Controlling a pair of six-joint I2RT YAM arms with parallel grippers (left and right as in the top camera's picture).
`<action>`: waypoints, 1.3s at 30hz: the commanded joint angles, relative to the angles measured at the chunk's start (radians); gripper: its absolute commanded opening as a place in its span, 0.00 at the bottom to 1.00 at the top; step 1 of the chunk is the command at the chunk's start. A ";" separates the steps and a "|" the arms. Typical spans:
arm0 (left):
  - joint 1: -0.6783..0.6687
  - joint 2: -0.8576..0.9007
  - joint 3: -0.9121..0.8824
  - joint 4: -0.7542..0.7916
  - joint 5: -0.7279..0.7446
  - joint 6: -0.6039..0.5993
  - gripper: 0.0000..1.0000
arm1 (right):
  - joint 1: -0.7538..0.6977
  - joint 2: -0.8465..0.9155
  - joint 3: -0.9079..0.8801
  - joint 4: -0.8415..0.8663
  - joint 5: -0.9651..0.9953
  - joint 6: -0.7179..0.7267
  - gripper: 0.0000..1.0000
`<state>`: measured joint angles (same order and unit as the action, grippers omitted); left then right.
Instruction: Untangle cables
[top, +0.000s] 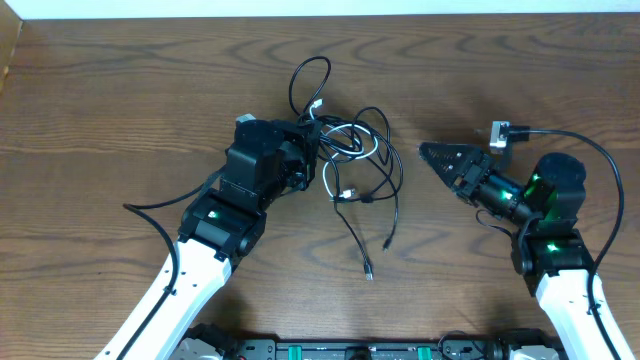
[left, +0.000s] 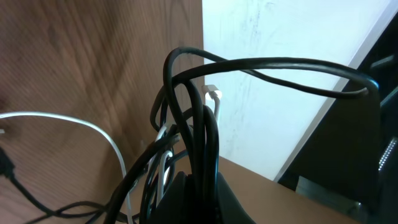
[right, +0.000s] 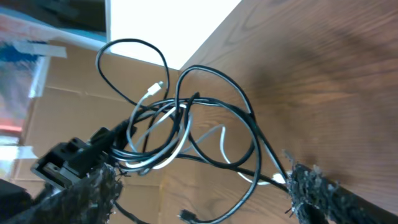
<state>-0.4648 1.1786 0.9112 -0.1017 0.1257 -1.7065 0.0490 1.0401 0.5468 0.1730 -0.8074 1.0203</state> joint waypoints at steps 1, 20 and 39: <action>0.000 -0.004 0.018 0.005 0.040 -0.065 0.08 | 0.047 0.001 0.008 0.047 0.004 0.118 0.83; -0.049 -0.004 0.018 0.009 0.076 -0.177 0.07 | 0.317 0.005 0.008 0.124 0.381 0.285 0.47; -0.067 -0.004 0.018 0.013 0.074 -0.179 0.07 | 0.340 0.130 0.008 0.122 0.450 0.316 0.01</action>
<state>-0.5278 1.1786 0.9112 -0.0998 0.1864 -1.8709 0.3920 1.1683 0.5468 0.2977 -0.3759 1.3552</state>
